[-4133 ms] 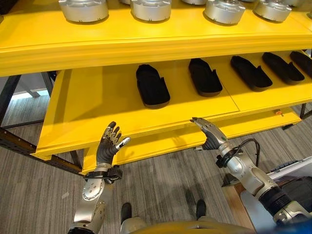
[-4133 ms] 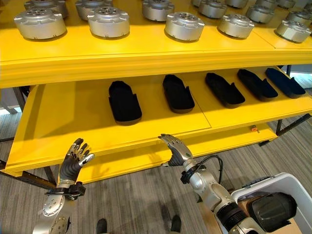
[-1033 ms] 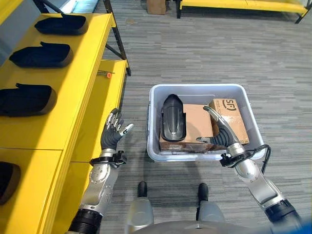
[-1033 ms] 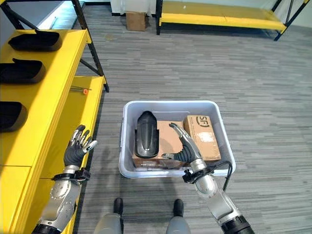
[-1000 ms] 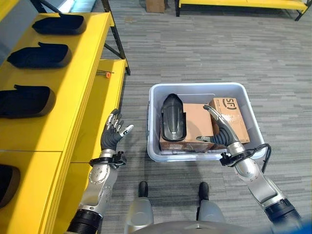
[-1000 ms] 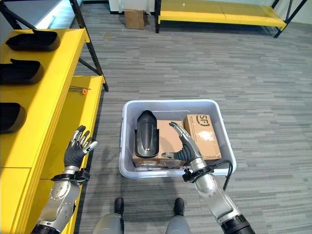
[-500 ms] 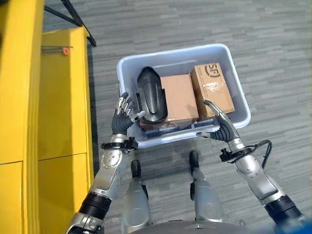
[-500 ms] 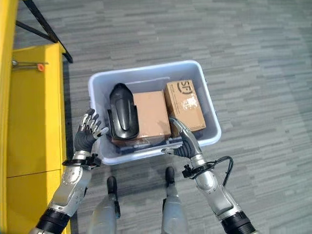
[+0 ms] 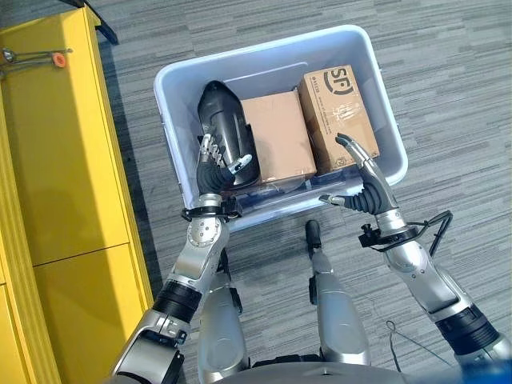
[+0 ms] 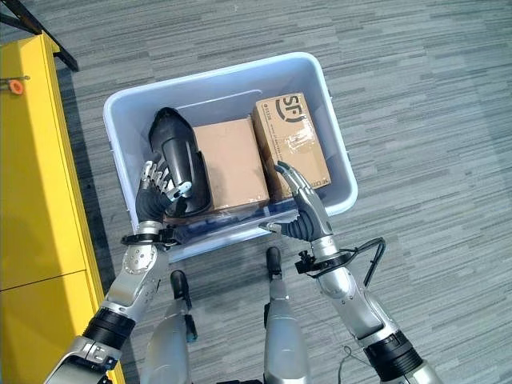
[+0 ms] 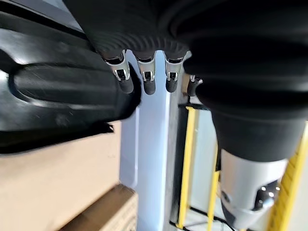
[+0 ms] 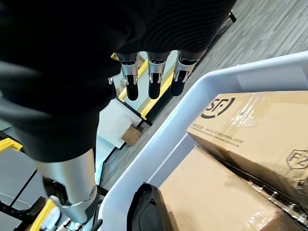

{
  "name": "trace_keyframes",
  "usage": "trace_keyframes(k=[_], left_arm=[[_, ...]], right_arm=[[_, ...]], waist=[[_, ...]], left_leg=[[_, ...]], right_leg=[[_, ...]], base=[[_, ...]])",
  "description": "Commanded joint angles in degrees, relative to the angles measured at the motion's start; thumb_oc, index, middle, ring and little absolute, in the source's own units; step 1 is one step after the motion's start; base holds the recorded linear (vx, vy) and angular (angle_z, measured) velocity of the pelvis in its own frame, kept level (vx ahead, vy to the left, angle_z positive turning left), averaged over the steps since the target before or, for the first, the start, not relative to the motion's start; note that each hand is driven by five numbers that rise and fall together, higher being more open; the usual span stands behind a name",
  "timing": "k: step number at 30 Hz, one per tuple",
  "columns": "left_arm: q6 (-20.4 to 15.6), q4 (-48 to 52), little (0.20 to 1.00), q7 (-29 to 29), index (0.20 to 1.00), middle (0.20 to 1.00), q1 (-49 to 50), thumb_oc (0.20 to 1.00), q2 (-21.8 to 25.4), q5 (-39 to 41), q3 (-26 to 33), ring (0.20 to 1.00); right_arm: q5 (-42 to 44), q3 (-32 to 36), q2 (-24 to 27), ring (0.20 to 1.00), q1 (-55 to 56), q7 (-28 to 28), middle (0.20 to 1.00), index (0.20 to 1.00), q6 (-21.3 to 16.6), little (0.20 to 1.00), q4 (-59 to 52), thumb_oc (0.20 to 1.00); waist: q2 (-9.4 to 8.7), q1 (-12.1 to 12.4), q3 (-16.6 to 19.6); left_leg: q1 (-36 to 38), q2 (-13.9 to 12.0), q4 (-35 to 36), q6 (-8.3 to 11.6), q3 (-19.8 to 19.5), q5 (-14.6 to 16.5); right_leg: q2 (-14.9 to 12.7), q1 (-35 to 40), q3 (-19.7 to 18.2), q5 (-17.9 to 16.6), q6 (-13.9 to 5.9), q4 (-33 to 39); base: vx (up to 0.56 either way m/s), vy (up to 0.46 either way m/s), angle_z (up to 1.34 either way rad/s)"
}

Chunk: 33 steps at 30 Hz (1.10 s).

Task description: Move parts from the plastic box to the shelf.

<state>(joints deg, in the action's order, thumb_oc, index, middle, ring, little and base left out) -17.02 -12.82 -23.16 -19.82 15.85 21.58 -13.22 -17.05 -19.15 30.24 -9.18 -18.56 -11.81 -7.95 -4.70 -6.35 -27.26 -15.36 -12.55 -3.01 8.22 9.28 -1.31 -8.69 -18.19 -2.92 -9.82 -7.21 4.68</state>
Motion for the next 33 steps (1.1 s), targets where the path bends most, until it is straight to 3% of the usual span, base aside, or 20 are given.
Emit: trace_keyframes(k=[1, 9, 18, 33], left_arm=[[-3.2, 0.4, 1.000, -3.6, 1.000, 1.000, -1.7, 1.000, 0.7, -4.1, 0.8, 1.000], [-3.8, 0.9, 1.000, -6.1, 1.000, 1.000, -2.6, 1.000, 0.9, -4.6, 2.7, 1.000], [-4.5, 8.7, 1.000, -7.5, 1.000, 1.000, -1.1, 1.000, 2.3, -7.3, 4.5, 1.000], [-4.3, 5.0, 1.000, -11.2, 1.000, 1.000, -3.0, 1.000, 2.6, -8.8, 5.9, 1.000]], right_arm=[[0.6, 1.0, 1.3, 1.000, -1.5, -3.0, 1.000, 1.000, -3.7, 1.000, -4.1, 1.000], [1.1, 1.0, 1.3, 1.000, -1.3, -3.9, 1.000, 1.000, -4.2, 1.000, -4.5, 1.000], [0.2, 2.1, 1.7, 1.000, -1.1, -5.1, 1.000, 1.000, -4.5, 1.000, -5.4, 1.000], [1.1, 2.1, 2.3, 1.000, -0.5, -5.8, 1.000, 1.000, -5.6, 1.000, -5.9, 1.000]], waist=[[-0.91, 0.2, 3.3], [-1.19, 0.2, 2.7], [-0.84, 0.7, 2.1], [-1.68, 0.4, 1.6]], left_leg=[[-2.5, -3.1, -2.0, 0.18, -0.7, -3.7], [-3.1, -3.3, -1.7, 0.34, -0.8, -4.0], [-4.4, -3.0, -1.5, 0.32, -1.4, -4.0], [-7.2, -3.0, -2.8, 0.22, -2.2, -3.6]], right_leg=[[-5.6, -2.3, -2.1, 3.4, -4.93, -11.0], [-5.3, -3.0, -1.9, 3.4, -4.84, -11.2], [-5.2, -3.8, -1.3, 3.4, -4.73, -11.2], [-4.6, -5.3, -0.8, 3.8, -4.45, -11.8]], base=[[-0.02, -0.030, -0.15], [0.00, -0.017, -0.01], [0.00, -0.005, 0.00], [0.00, 0.000, 0.01]])
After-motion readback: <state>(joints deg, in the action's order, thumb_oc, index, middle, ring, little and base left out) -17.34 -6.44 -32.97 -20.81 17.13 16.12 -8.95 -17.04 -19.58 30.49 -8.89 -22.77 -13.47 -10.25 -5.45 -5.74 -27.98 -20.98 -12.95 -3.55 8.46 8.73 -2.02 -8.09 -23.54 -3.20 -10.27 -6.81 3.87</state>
